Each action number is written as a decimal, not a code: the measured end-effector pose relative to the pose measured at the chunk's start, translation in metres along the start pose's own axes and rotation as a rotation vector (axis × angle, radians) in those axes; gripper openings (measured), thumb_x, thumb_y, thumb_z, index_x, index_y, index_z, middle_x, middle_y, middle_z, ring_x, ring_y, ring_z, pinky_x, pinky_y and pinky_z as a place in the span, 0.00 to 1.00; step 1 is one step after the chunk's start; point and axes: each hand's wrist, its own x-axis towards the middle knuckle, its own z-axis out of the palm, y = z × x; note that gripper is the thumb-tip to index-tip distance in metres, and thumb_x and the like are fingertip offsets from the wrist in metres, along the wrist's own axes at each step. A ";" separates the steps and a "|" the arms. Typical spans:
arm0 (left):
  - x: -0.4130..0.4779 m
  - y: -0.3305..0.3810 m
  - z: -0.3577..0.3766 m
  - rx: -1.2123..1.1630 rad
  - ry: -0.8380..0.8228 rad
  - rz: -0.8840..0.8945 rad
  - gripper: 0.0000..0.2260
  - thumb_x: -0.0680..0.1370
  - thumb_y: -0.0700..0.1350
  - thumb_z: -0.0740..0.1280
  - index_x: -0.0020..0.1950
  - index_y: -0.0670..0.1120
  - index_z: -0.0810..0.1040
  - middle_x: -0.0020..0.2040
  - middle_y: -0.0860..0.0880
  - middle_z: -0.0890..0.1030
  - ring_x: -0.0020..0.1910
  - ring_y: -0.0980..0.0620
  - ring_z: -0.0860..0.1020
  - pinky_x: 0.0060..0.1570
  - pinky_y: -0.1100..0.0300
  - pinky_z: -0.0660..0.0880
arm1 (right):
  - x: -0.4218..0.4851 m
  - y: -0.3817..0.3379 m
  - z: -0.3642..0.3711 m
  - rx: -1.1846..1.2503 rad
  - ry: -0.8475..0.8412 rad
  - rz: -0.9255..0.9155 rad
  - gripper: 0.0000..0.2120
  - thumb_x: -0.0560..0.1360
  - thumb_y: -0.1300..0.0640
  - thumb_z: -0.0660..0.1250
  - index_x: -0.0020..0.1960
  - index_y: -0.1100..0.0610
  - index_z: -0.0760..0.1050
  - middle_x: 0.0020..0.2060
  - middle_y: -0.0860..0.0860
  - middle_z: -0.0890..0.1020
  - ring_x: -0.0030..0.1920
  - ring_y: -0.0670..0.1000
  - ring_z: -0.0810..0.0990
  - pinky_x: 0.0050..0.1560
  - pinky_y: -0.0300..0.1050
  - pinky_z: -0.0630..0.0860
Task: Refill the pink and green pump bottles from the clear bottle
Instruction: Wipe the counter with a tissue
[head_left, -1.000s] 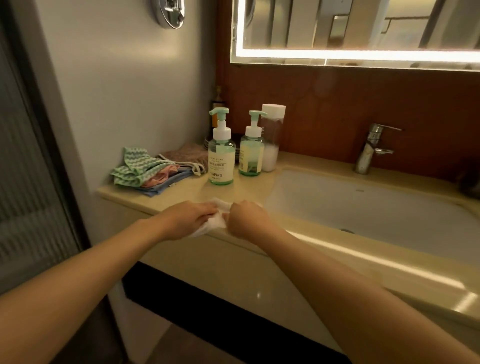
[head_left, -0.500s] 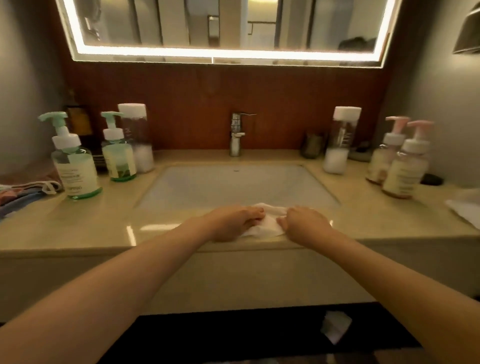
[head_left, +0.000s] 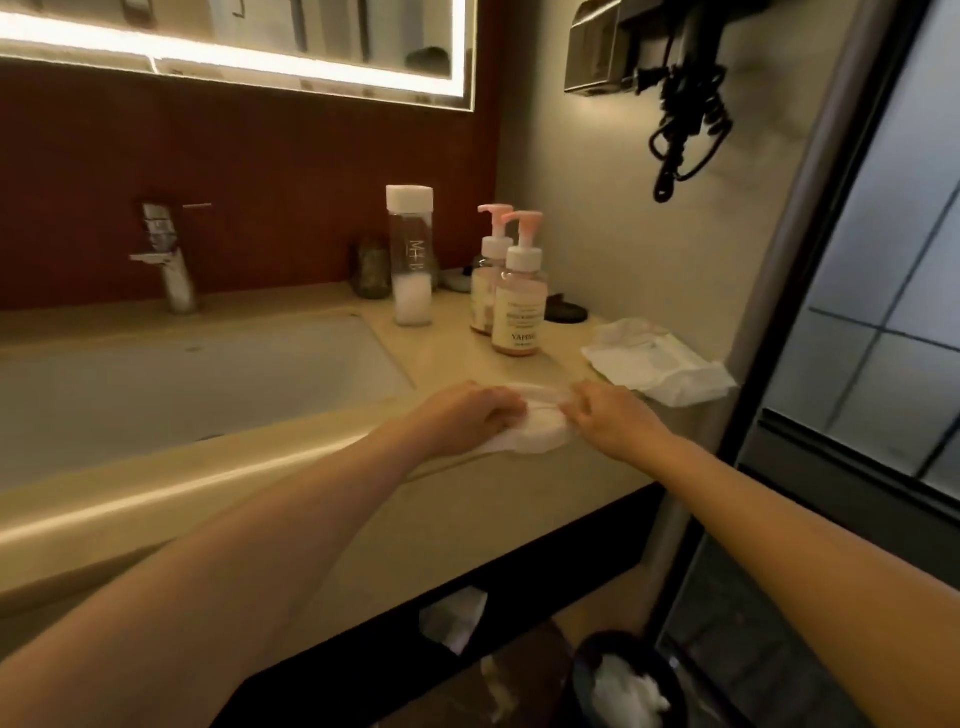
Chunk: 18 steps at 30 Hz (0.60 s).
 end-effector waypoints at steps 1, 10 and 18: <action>-0.005 0.000 -0.001 -0.013 0.058 0.014 0.15 0.80 0.46 0.60 0.66 0.48 0.74 0.67 0.49 0.74 0.65 0.48 0.72 0.64 0.58 0.66 | -0.005 0.007 0.003 0.040 0.083 -0.069 0.21 0.79 0.49 0.58 0.67 0.59 0.68 0.67 0.56 0.72 0.66 0.55 0.69 0.64 0.48 0.66; -0.044 0.001 0.007 0.125 0.203 0.072 0.13 0.75 0.47 0.68 0.58 0.46 0.77 0.58 0.48 0.78 0.56 0.48 0.76 0.51 0.54 0.74 | -0.015 0.025 0.048 -0.109 0.499 -0.405 0.16 0.66 0.59 0.74 0.52 0.59 0.78 0.48 0.55 0.82 0.49 0.58 0.81 0.51 0.52 0.76; -0.047 0.021 0.017 0.147 0.319 0.251 0.17 0.73 0.52 0.53 0.43 0.44 0.78 0.39 0.47 0.80 0.41 0.46 0.78 0.32 0.54 0.75 | -0.028 0.045 0.038 -0.144 0.521 -0.460 0.03 0.69 0.63 0.66 0.39 0.59 0.79 0.35 0.54 0.83 0.39 0.58 0.81 0.43 0.49 0.76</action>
